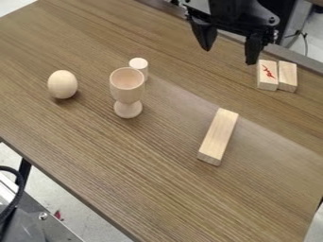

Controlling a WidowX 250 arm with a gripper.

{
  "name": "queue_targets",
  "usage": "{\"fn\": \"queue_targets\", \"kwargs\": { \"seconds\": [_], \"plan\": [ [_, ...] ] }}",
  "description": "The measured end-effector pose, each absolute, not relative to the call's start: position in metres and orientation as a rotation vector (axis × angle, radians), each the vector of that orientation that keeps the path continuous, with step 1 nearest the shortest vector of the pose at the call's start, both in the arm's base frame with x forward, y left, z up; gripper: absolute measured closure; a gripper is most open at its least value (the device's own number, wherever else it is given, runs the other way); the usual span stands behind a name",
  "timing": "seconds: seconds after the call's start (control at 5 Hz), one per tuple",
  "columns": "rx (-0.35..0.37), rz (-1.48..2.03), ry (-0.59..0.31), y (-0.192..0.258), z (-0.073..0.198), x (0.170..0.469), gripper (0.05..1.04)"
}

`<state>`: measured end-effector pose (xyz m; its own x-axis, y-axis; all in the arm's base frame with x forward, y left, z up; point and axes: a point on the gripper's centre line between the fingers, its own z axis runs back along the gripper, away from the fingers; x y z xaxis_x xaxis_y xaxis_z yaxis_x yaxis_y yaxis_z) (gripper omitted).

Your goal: Move the ball into the cup

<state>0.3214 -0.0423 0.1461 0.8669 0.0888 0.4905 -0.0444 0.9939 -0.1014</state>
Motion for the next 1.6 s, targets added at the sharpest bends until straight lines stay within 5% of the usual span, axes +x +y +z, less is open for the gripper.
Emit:
{"fn": "queue_targets", "kwargs": {
  "seconds": [0.4, 1.0, 1.6],
  "plan": [
    [-0.051, 0.158, -0.488, -0.026, 0.145, 0.309, 0.084],
    [0.056, 0.443, -0.515, 0.044, 0.191, 0.258, 0.084],
    [0.176, 0.596, -0.321, 0.121, 0.133, 0.176, 0.084]
  ]
}}
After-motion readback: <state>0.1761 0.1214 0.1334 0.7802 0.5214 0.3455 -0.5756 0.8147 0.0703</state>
